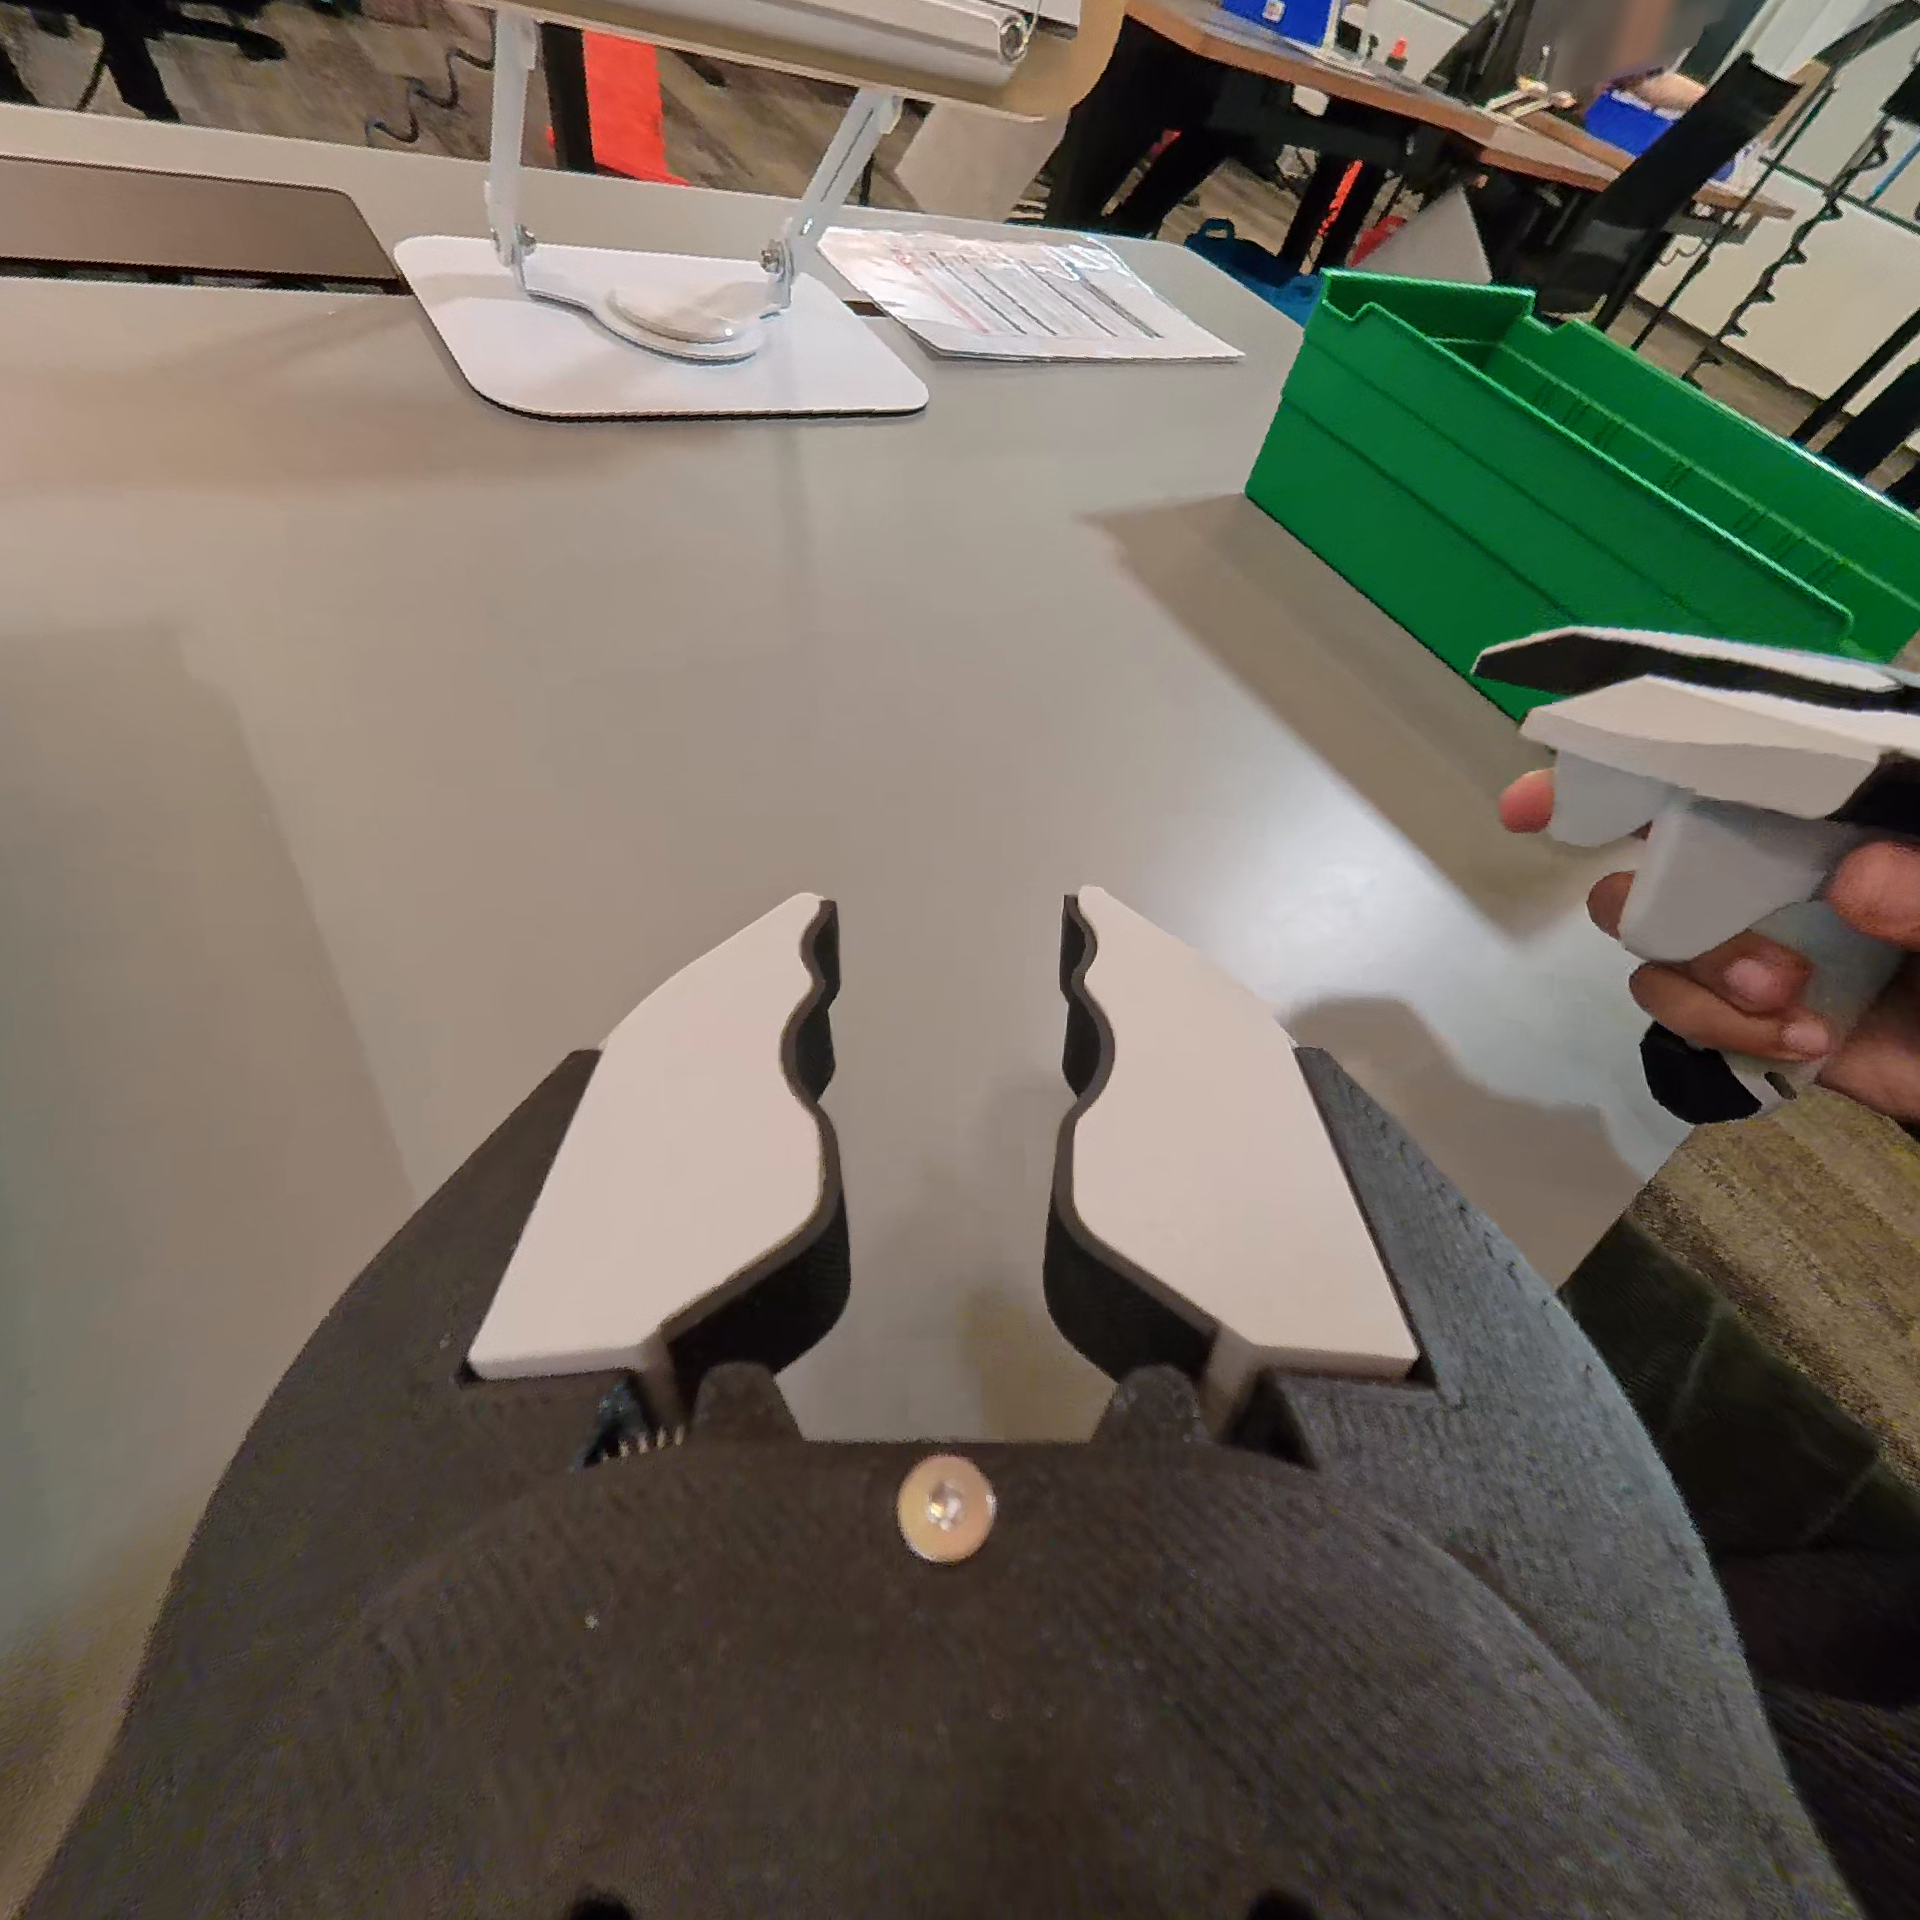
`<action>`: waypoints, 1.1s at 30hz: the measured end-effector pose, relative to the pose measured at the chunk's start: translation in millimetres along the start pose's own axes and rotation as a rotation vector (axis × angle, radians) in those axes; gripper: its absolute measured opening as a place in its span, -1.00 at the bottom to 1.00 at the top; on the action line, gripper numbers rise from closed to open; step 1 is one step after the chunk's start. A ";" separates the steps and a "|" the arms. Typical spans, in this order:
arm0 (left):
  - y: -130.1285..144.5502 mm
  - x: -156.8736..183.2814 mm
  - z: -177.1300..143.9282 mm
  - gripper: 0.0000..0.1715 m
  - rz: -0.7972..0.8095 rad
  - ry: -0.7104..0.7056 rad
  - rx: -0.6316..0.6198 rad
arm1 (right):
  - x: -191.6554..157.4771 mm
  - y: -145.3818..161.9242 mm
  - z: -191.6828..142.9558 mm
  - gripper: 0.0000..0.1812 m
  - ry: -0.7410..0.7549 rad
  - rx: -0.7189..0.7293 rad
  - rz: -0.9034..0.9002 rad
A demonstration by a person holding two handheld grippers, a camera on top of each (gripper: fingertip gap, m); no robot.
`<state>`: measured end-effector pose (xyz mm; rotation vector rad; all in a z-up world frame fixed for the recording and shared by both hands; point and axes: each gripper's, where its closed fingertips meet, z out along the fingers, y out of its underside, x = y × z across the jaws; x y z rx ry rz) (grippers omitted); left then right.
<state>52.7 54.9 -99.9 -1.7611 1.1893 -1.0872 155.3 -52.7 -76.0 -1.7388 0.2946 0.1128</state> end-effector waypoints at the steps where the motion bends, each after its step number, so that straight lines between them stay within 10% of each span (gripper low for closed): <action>1: 0.4 -1.6 0.3 -0.49 -0.002 -0.010 -0.002 | 0.3 4.5 1.5 -0.47 0.000 -0.025 -0.005; 33: 5.1 -7.4 3.6 -0.31 -0.028 -0.035 -0.028 | -0.9 16.2 6.0 -0.38 -0.008 -0.085 -0.033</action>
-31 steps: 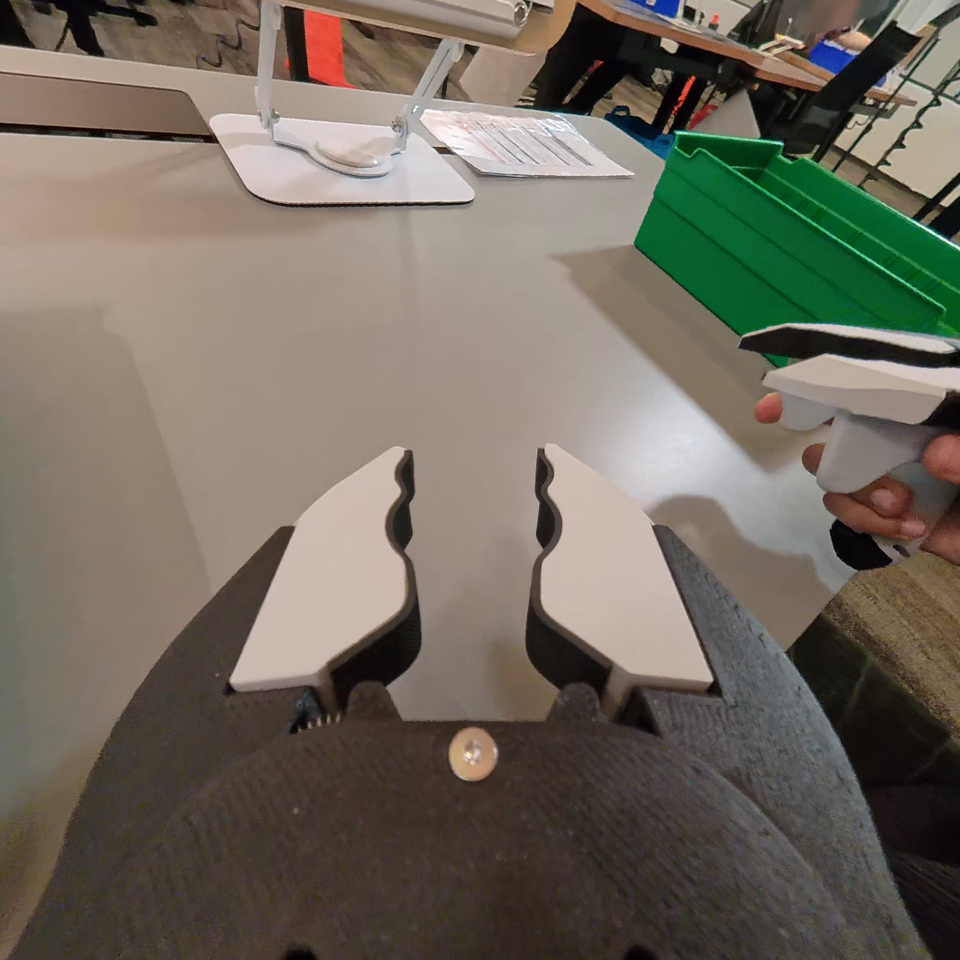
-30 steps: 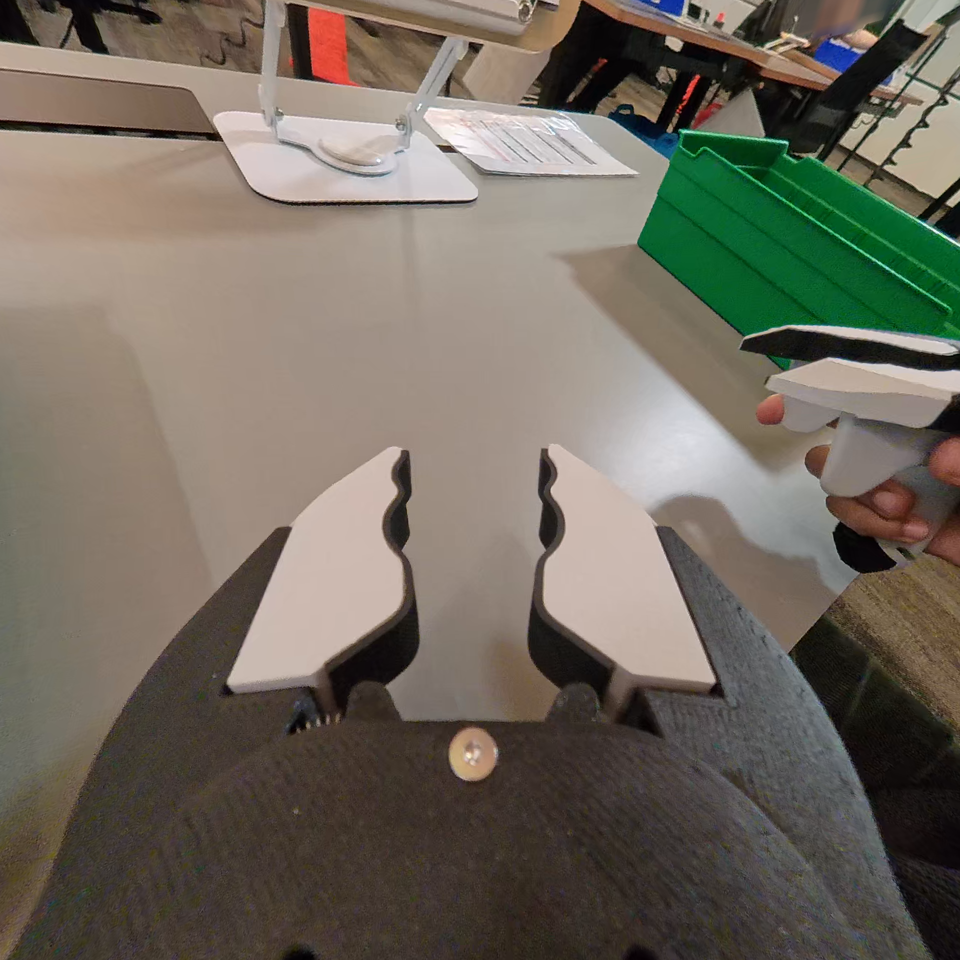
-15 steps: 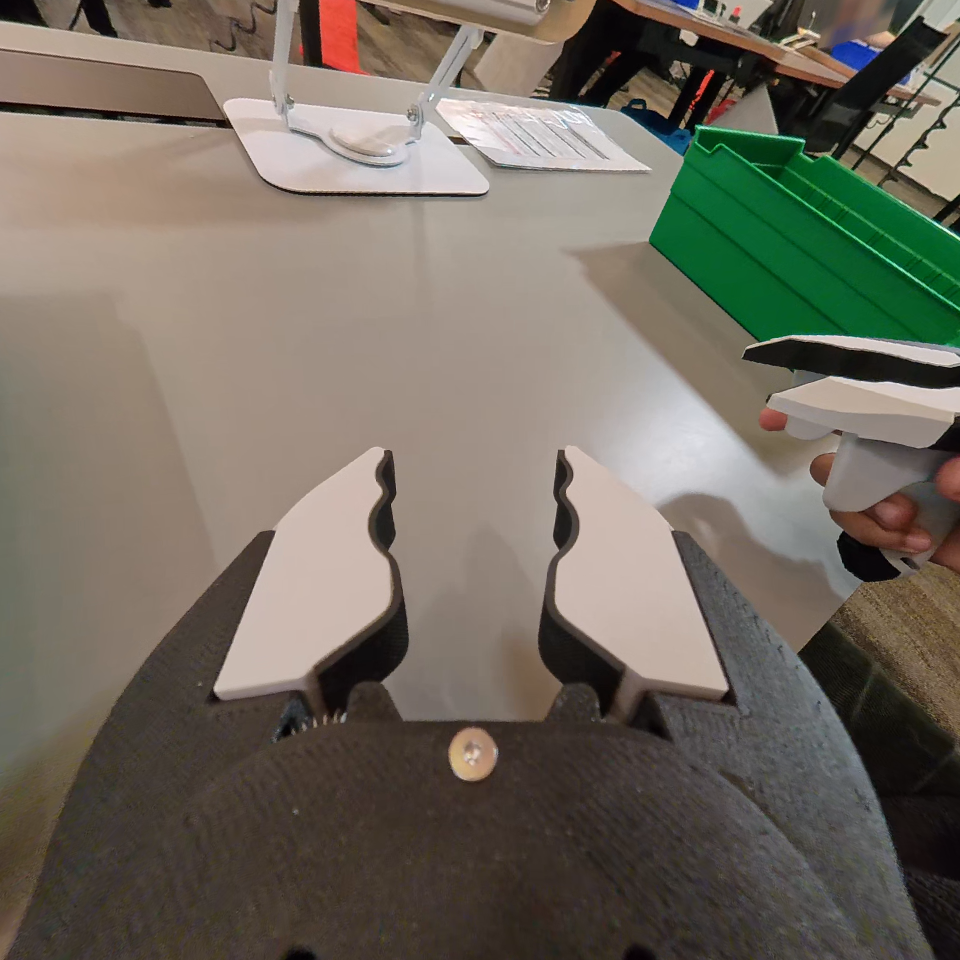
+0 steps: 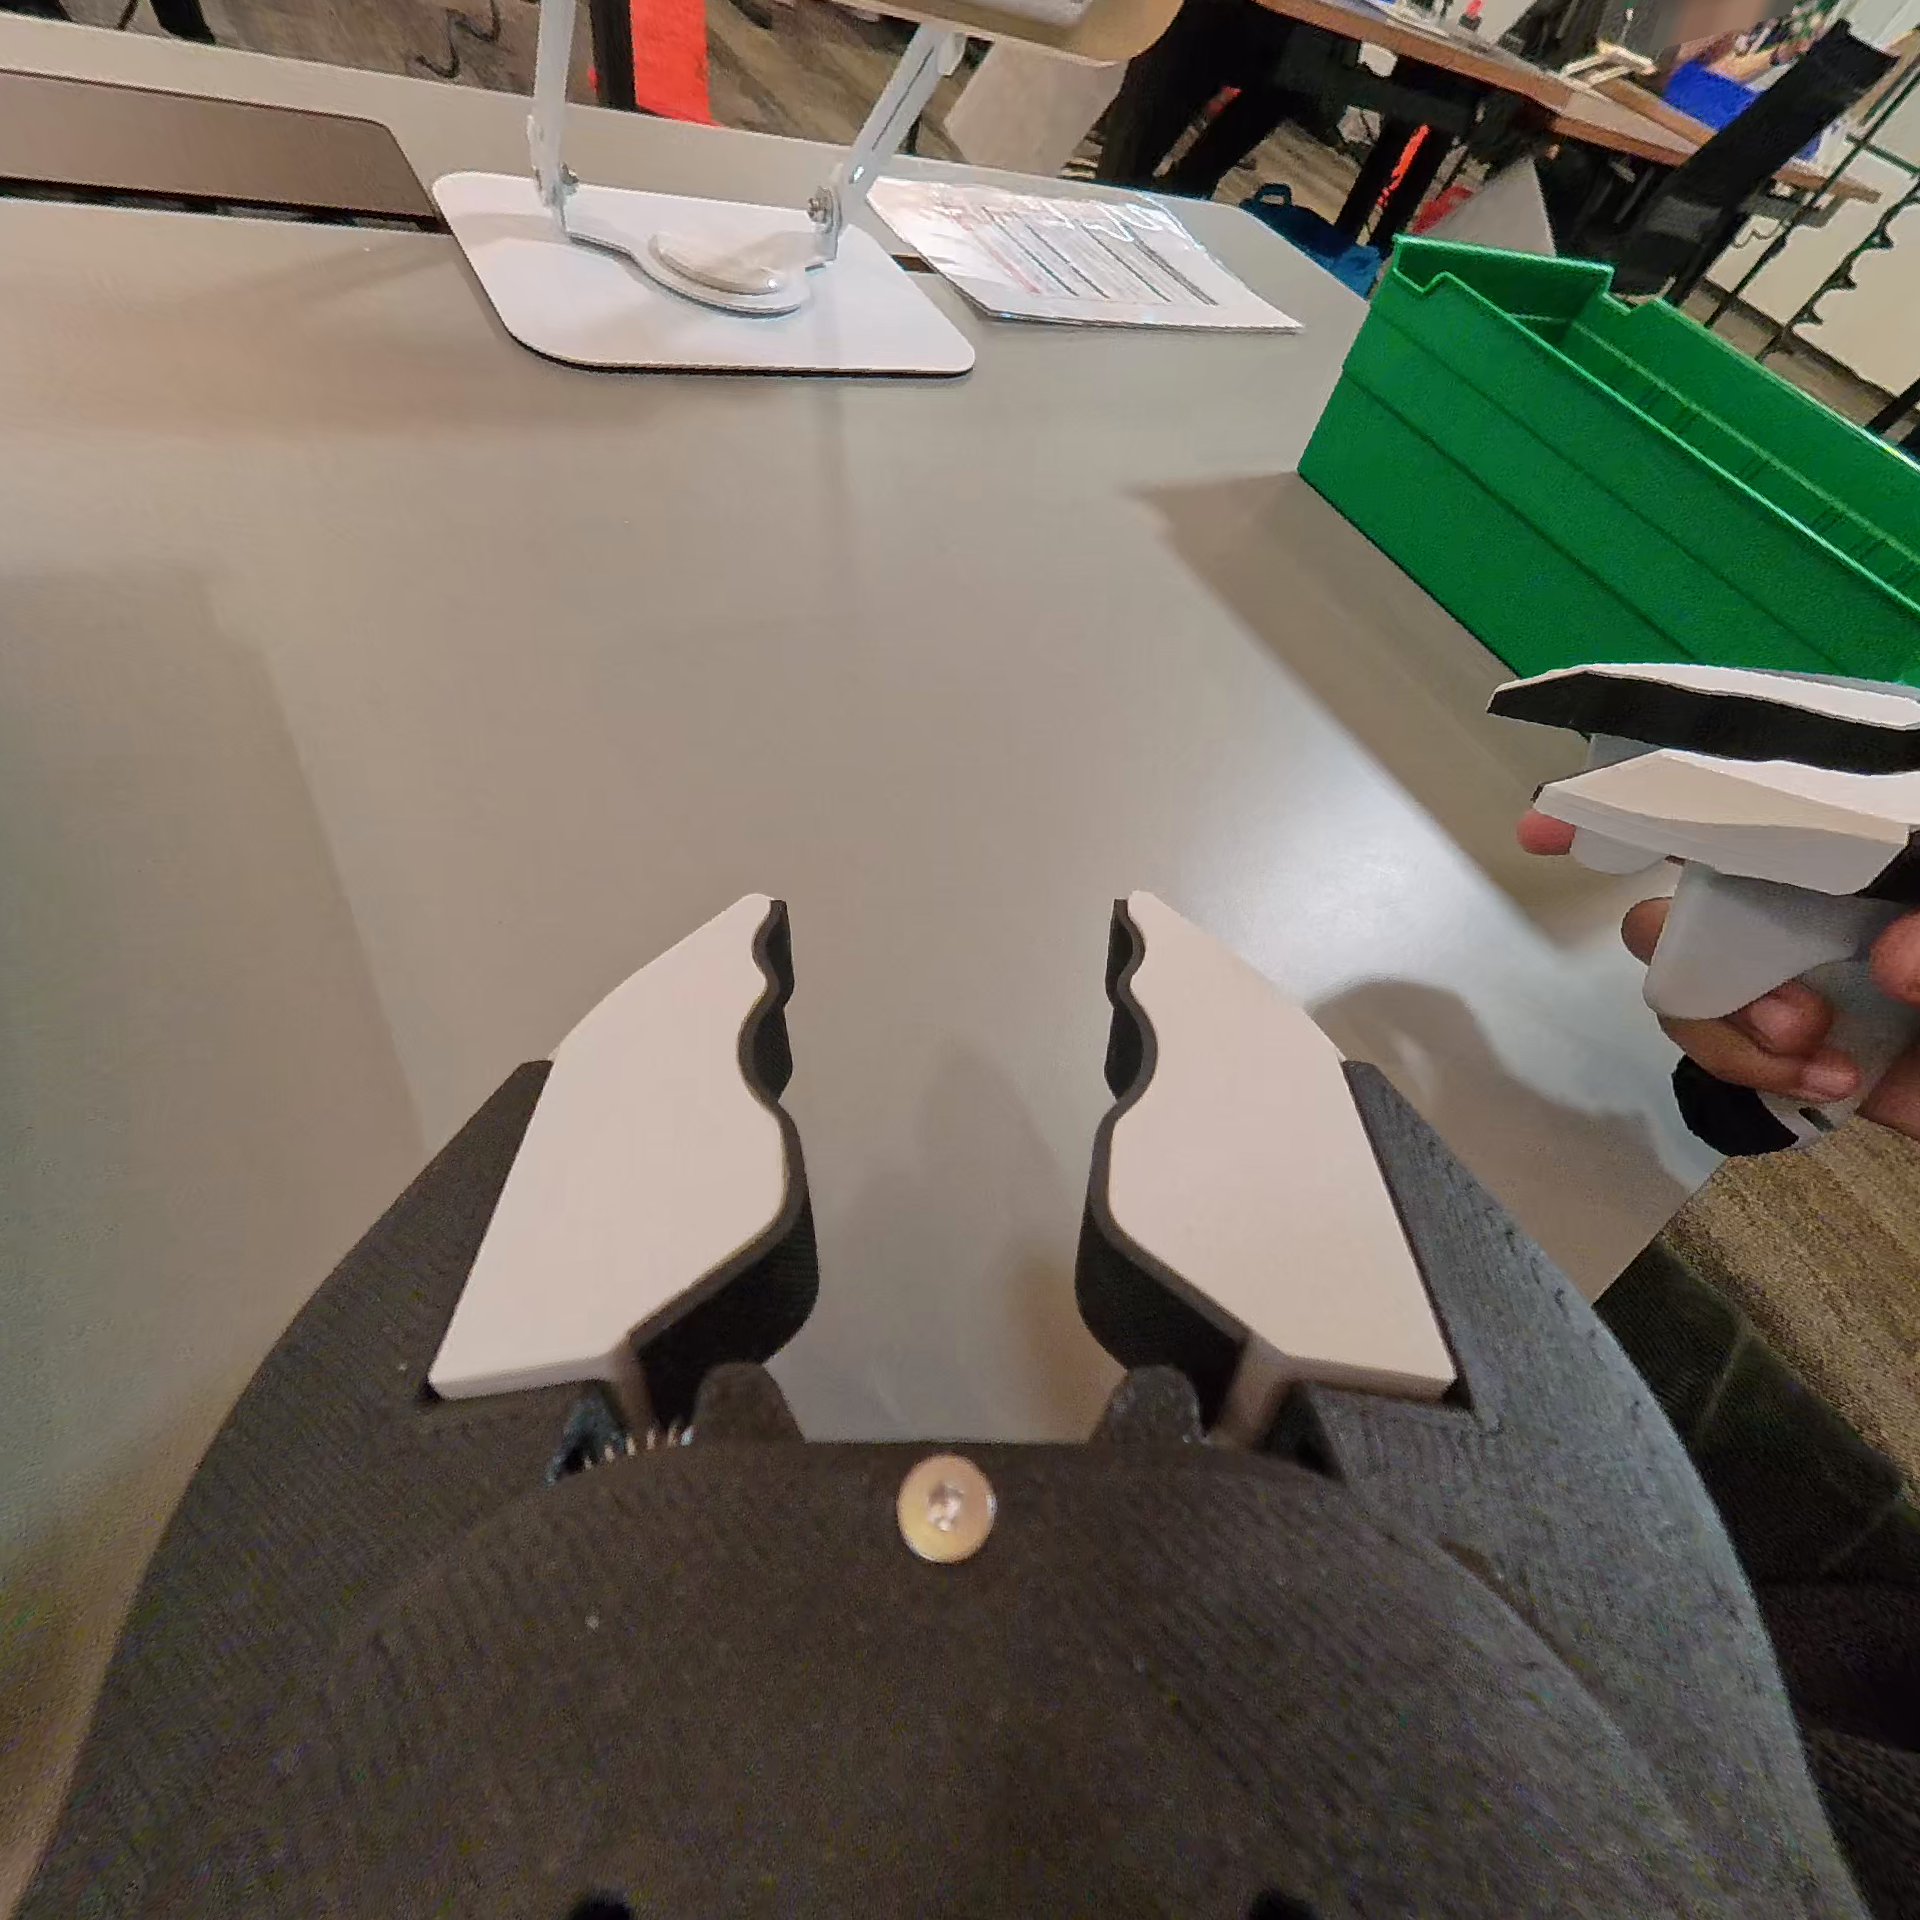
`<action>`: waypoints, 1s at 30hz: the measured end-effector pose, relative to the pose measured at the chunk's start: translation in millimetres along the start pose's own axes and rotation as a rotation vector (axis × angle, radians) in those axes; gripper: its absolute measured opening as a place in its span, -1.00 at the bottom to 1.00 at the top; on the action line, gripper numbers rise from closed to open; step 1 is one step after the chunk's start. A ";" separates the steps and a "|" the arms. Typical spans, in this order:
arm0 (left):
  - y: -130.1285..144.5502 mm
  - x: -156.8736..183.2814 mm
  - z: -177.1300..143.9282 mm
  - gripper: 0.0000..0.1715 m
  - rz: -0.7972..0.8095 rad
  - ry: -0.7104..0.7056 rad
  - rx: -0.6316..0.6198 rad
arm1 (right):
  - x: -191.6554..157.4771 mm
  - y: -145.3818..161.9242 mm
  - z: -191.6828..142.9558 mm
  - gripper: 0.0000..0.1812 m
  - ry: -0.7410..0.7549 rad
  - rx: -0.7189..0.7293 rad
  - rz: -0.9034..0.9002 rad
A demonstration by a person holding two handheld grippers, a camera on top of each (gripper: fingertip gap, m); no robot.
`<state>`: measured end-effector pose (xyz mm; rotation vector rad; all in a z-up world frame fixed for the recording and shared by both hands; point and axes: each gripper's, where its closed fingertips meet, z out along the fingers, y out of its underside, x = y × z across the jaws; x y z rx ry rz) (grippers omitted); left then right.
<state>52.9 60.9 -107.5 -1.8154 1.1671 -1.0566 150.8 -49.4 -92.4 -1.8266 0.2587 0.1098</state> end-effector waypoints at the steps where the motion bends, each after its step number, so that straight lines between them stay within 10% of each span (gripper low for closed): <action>1: 0.0 -0.1 0.0 -0.31 0.000 -0.001 0.001 | 0.0 0.0 0.1 -0.38 0.000 -0.001 0.000; 30: 1.6 -18.1 -5.4 -0.32 -0.123 -0.063 0.001 | 5.9 5.7 -1.6 -0.36 0.011 -0.062 0.087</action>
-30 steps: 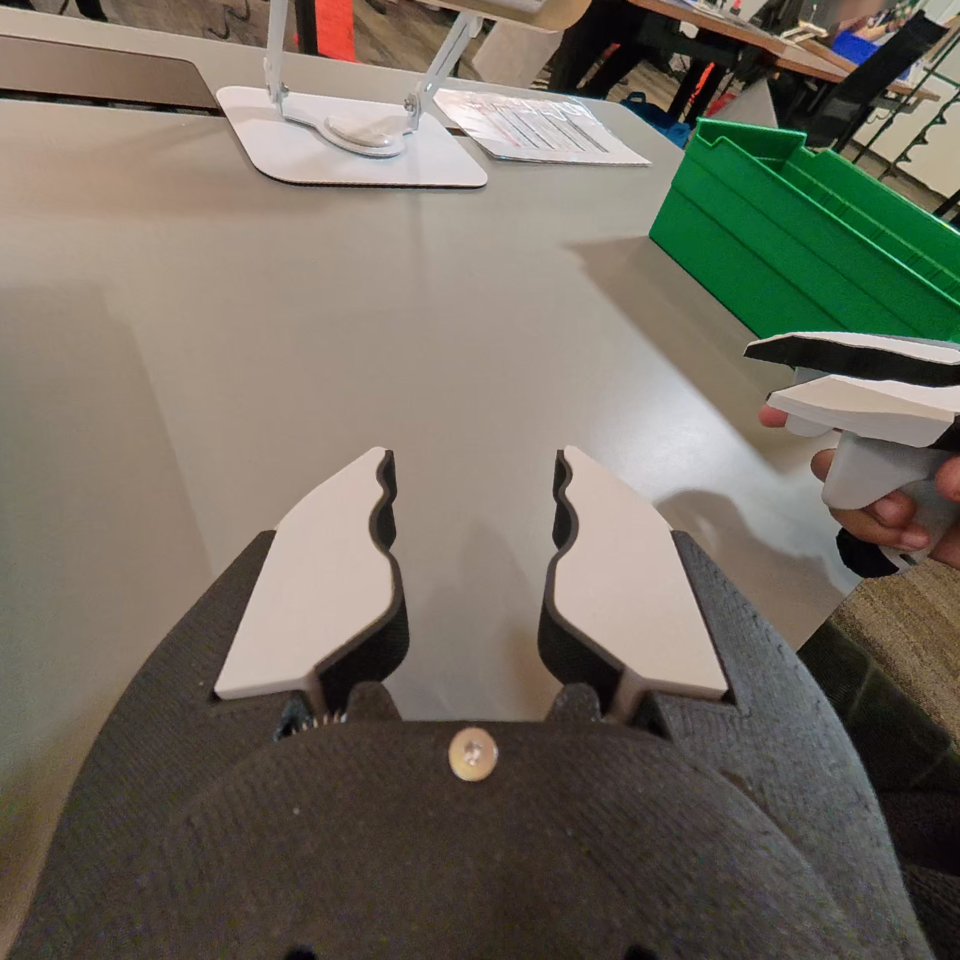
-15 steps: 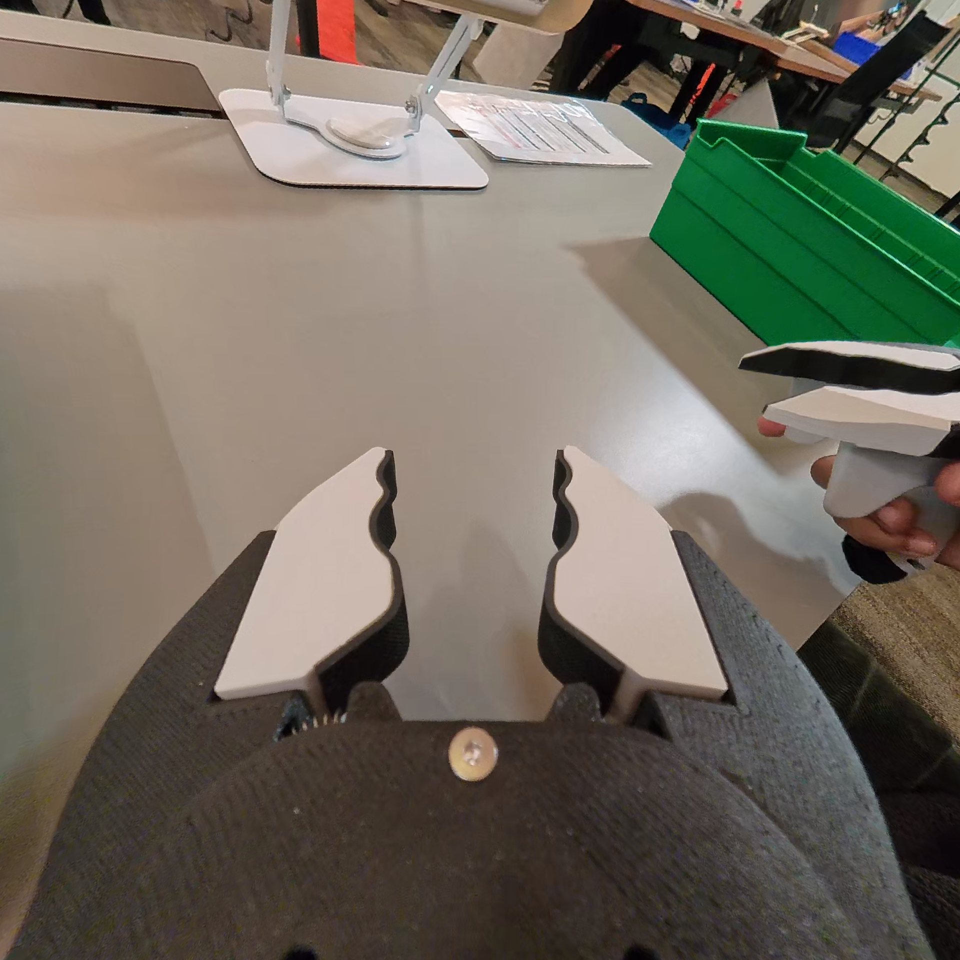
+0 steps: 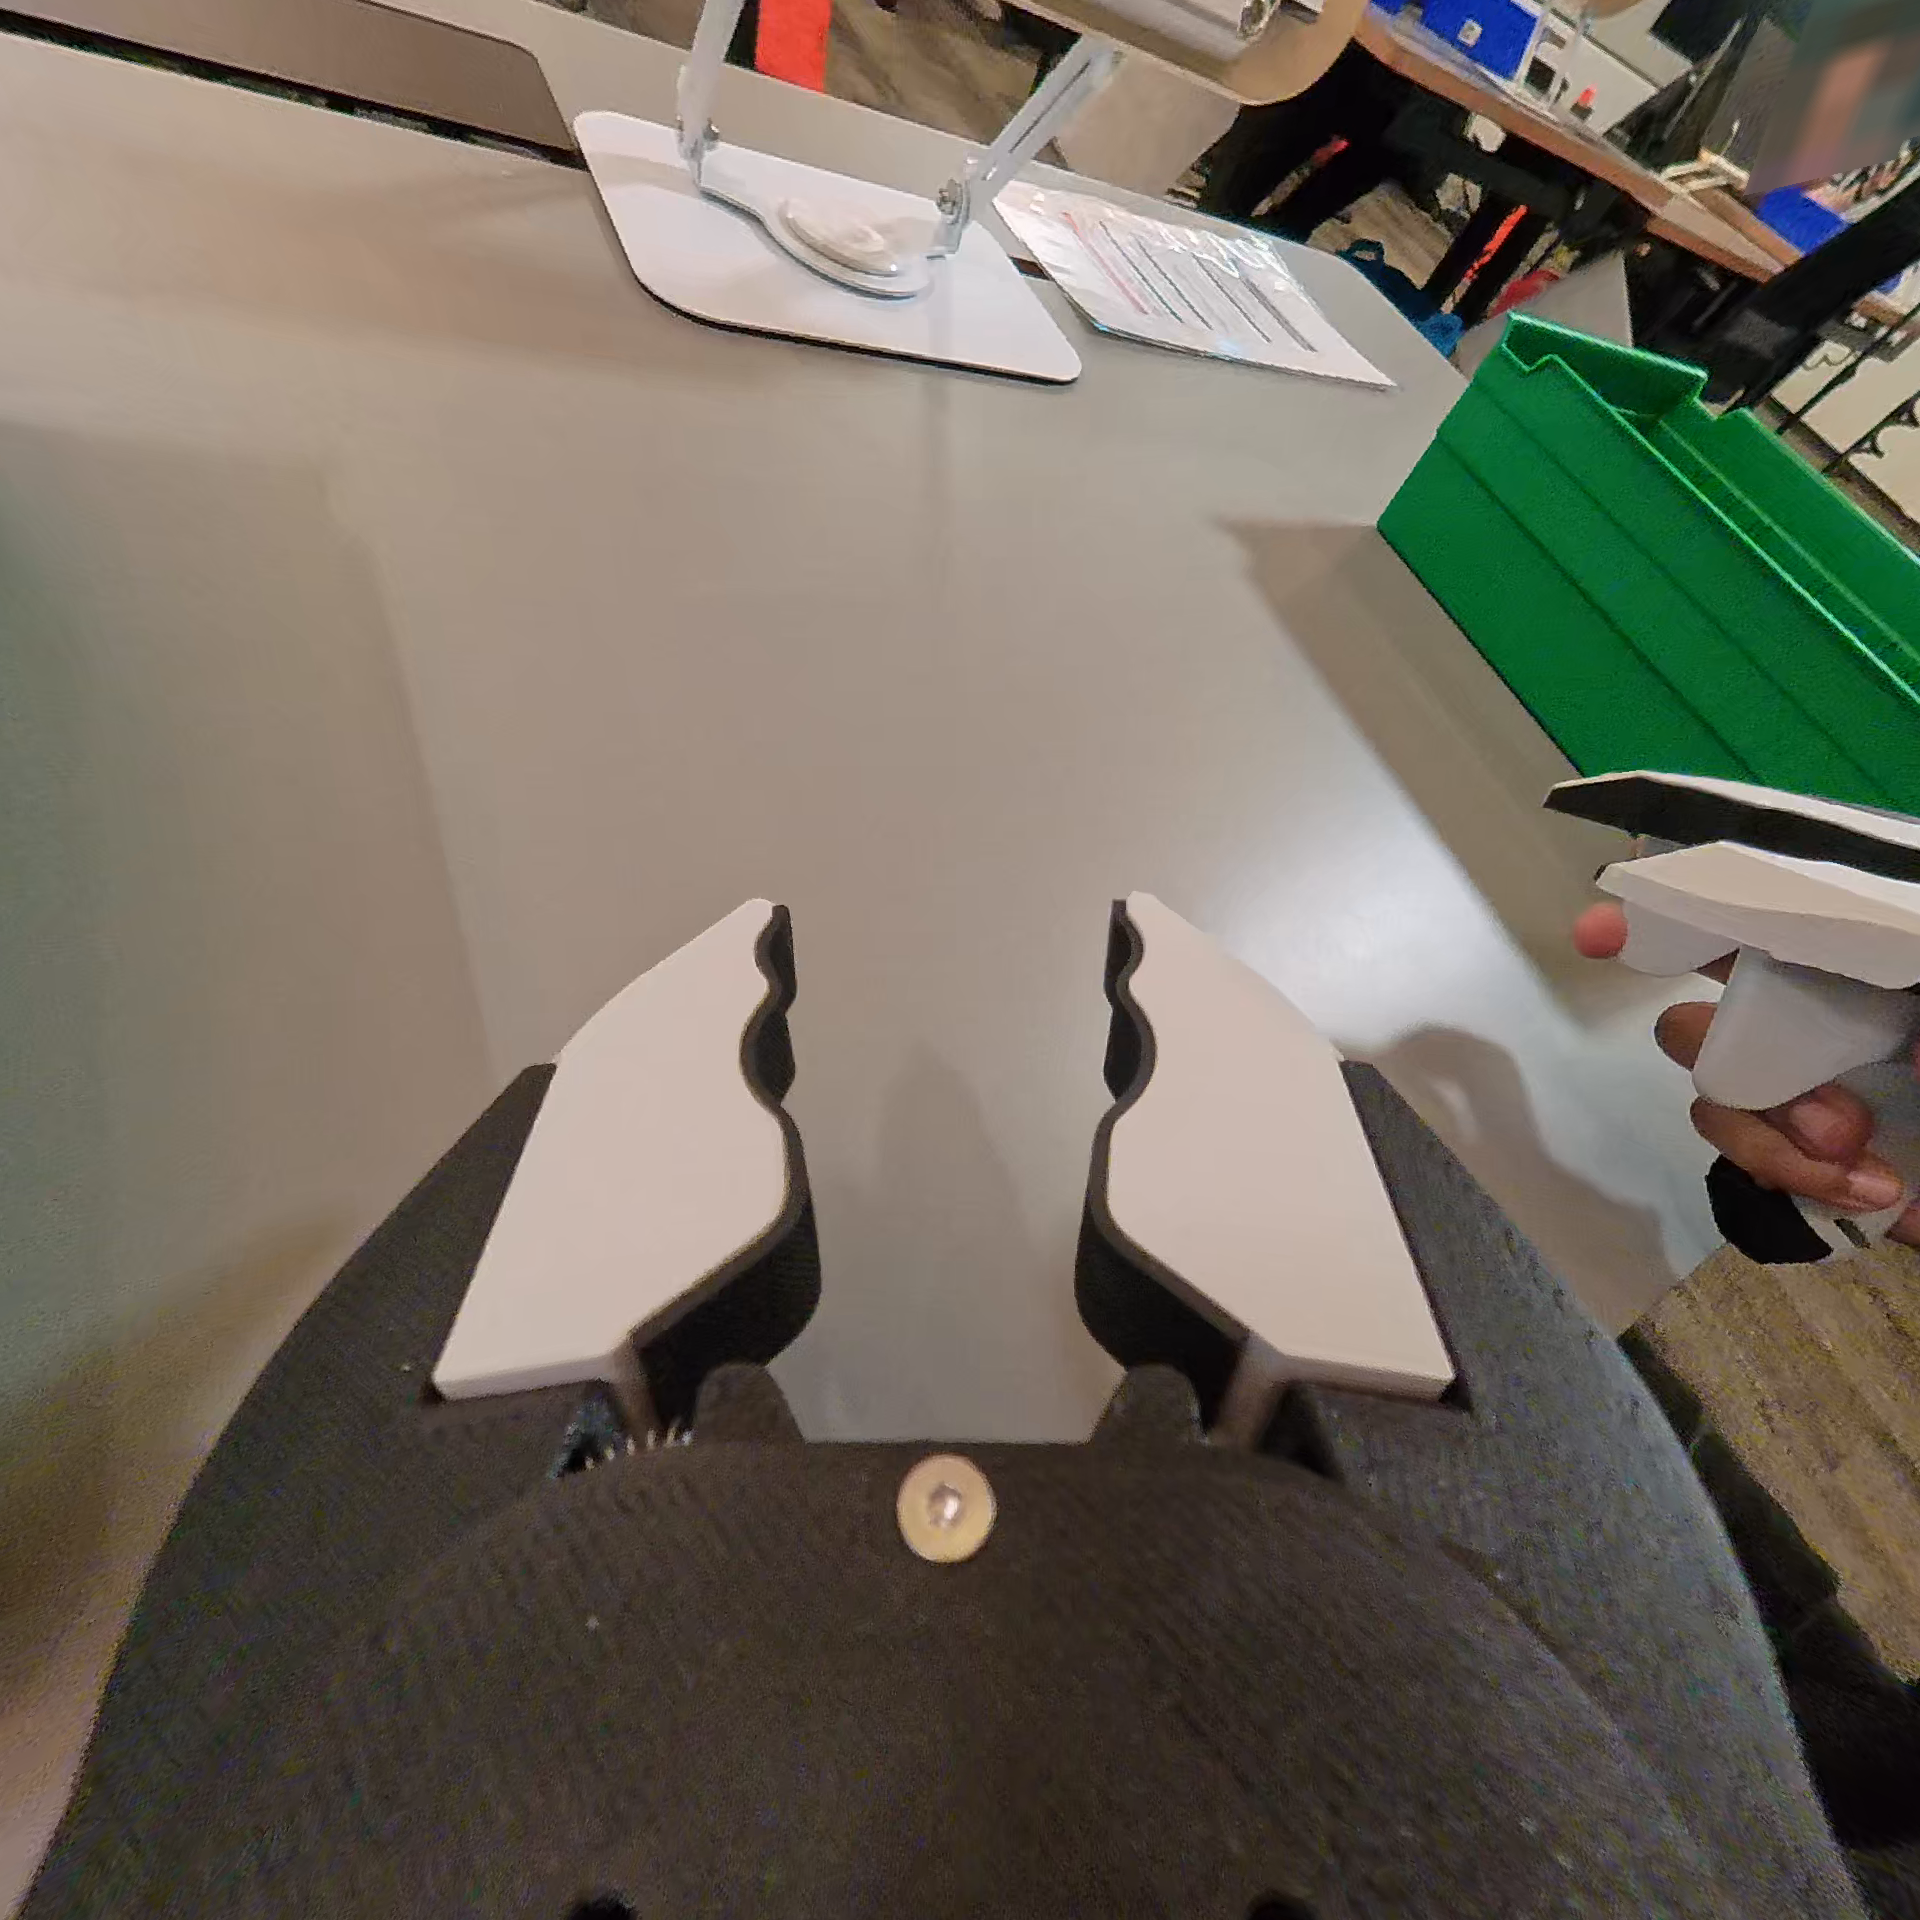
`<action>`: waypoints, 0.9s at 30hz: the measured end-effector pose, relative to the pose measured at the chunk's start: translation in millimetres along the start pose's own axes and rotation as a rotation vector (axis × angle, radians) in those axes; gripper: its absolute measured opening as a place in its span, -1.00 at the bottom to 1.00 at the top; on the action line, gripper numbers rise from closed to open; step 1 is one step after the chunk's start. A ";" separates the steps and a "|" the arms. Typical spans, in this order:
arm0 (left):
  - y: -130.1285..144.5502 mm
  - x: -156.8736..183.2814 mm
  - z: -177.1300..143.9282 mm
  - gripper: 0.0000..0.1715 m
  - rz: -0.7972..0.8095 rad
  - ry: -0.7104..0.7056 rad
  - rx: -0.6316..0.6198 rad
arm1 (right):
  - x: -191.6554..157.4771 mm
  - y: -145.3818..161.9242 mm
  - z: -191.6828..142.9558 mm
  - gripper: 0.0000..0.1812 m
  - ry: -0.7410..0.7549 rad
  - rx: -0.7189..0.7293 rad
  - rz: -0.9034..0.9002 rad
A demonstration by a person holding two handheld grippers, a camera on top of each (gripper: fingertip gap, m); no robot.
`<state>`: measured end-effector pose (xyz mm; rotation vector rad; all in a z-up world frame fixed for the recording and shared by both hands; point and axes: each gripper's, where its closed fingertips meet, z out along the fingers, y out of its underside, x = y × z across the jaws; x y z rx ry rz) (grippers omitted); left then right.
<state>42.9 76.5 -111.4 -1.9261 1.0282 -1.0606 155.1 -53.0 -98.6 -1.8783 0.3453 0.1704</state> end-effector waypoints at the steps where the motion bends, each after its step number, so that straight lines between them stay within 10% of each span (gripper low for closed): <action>1: 0.1 0.1 -0.2 -0.36 -0.004 0.004 0.000 | 0.5 -0.1 0.0 -0.37 0.004 0.001 -0.005; 9: 2.7 11.6 -0.3 -0.65 -0.030 0.097 -0.016 | 2.3 2.3 0.8 -0.45 0.032 -0.002 -0.059; 27: 6.0 16.3 5.8 -0.28 0.130 0.029 -0.025 | -0.5 -0.2 -1.9 -0.59 0.024 0.023 -0.081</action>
